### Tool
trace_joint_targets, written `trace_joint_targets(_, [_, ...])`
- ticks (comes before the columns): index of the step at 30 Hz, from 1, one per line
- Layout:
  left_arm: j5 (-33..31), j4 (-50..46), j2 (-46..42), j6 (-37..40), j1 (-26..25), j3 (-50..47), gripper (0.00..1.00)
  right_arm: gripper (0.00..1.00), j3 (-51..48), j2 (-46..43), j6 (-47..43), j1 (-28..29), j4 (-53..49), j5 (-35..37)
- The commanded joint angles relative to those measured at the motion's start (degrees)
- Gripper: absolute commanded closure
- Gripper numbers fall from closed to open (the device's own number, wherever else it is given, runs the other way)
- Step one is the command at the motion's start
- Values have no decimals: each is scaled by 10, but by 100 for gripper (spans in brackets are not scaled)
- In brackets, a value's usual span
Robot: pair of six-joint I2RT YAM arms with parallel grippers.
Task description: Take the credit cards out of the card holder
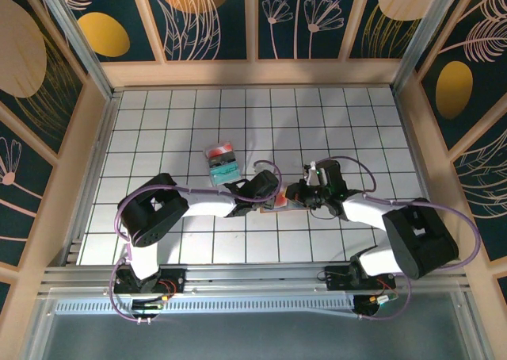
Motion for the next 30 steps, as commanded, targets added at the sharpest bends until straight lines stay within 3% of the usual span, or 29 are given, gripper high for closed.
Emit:
trace_joint_targets(1, [2,-44,8,-5,-2,-16,89,100,18,-23,-22,-7,-38,16])
trace_joint_targets(5, [1,-44,-2,-2,-3,-16,82,100,27,-36,-36,-10,-78,41])
trace_joint_targets(8, [-1,-54,-9,7,-3,-8,68,100,36,-48,-52,-10,-111,62])
trace_joint_targets(15, [-7,-58,-51,0,-2,19,55,100,54,-78,-73,-14,-157,90])
trace_joint_targets(22, [-36,-59,-112,-16,-3,18,32,100,67,-119,-91,-18,-185,112])
trace_joint_targets(30, [-19,0,-180,-27,5,-7,25,100,48,-193,-95,-22,-127,103])
